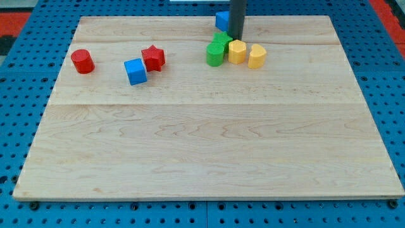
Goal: Move the blue triangle to the top right
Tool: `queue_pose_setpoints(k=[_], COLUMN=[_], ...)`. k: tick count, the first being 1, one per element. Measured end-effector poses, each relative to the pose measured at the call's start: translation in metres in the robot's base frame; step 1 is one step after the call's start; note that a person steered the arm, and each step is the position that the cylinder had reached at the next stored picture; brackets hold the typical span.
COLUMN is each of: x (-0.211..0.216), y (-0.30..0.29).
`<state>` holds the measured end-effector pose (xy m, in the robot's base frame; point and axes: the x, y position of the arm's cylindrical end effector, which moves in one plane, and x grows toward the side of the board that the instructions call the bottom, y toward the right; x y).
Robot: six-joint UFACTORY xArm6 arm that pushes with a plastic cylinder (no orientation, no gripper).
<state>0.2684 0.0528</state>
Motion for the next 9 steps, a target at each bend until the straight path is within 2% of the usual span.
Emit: queue_pose_setpoints(k=[1, 2, 3, 4, 5, 8, 9], x=[-0.026, -0.072, -0.076, -0.066, -0.059, 0.015, 0.003], y=[-0.046, -0.047, 0.008, 0.055, 0.048, 0.053, 0.085])
